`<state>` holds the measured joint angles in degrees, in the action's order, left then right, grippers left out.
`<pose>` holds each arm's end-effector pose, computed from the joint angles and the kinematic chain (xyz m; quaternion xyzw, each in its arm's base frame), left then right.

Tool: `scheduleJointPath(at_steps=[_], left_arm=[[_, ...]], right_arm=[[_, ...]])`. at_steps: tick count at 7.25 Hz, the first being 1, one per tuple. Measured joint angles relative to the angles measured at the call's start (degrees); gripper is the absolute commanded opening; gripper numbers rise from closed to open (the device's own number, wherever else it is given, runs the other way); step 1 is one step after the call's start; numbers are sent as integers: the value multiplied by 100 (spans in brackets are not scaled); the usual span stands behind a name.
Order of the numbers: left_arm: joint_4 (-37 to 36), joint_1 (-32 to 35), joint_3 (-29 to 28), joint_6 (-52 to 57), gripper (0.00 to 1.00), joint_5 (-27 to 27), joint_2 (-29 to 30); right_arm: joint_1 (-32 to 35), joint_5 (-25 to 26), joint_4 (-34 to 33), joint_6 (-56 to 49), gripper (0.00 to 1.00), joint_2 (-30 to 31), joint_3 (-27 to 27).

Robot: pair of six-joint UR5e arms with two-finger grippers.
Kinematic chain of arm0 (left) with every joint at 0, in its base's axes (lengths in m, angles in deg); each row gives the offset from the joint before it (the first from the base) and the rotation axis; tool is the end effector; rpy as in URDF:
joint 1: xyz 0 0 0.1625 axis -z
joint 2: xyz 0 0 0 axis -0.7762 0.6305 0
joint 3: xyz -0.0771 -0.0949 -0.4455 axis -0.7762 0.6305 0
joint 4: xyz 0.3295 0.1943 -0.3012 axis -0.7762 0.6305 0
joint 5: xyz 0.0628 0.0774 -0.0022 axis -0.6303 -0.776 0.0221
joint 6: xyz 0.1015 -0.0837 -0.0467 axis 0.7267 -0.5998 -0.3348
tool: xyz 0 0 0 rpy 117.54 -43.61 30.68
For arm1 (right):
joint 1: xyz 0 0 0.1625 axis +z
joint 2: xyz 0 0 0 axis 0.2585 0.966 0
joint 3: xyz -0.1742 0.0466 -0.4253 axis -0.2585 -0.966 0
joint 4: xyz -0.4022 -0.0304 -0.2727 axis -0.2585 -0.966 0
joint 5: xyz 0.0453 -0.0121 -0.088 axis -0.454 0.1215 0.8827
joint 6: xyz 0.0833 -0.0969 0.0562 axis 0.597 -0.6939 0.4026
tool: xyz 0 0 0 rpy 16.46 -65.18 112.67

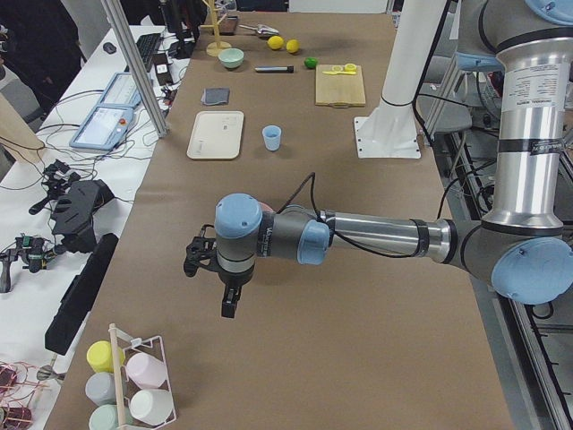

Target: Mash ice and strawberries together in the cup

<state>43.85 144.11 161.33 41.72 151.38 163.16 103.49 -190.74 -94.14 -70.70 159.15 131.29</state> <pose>-0.0718 -0.5674 0.6733 0.0884 0.3532 0.0049 0.9314 0.0262 -0.5400 0.6716 -0.0260 -0.3571 -0.0286 0.9333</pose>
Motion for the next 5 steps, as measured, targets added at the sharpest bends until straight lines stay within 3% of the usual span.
scheduleJointPath(at_steps=[5], left_arm=[[1, 41, -38, 0, 97, 30, -14]], right_arm=[[0, -90, 4, 1, 100, 28, 1]])
